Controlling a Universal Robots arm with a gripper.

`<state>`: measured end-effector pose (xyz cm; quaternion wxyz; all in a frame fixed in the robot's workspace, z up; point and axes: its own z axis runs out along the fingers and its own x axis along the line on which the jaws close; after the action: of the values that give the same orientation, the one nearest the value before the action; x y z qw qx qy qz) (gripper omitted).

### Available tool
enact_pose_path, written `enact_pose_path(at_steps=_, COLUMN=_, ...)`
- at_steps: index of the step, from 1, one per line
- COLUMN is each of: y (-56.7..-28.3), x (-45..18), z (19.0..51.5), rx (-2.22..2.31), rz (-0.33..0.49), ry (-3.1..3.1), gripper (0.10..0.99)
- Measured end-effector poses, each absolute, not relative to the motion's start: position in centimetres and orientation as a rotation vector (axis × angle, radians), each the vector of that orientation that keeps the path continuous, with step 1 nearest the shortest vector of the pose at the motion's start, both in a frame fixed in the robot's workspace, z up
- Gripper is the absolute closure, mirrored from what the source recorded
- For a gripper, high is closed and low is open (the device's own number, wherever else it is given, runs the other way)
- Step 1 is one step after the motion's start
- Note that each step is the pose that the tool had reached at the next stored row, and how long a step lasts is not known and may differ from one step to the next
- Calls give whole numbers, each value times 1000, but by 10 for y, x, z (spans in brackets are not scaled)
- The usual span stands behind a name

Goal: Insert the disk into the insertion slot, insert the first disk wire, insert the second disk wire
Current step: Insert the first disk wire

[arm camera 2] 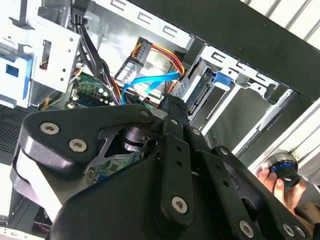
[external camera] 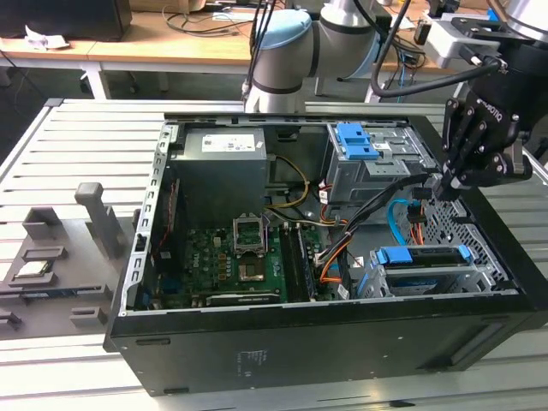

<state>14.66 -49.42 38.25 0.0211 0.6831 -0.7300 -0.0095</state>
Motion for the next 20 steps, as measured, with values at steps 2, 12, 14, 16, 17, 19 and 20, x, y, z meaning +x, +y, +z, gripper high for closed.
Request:
enact_pose_path(at_steps=2, y=-492, x=147, z=382, rx=2118, rz=-29, ry=-2263, gripper=980)
enact_pose_path(at_steps=12, y=-478, x=148, z=378, rx=2118, rz=-29, ry=-2263, gripper=980)
enact_pose_path(at_steps=14, y=-474, x=148, z=375, rx=2118, rz=-29, ry=-2263, gripper=980)
enact_pose_path(at_steps=16, y=-469, x=148, z=373, rx=2118, rz=-29, ry=-2263, gripper=980)
enact_pose_path(at_steps=17, y=-467, x=148, z=372, rx=2118, rz=-29, ry=-2263, gripper=980)
enact_pose_path(at_steps=19, y=-462, x=149, z=368, rx=2117, rz=-29, ry=-2263, gripper=980)
enact_pose_path(at_steps=20, y=-459, x=149, z=367, rx=2117, rz=-28, ry=-2263, gripper=980)
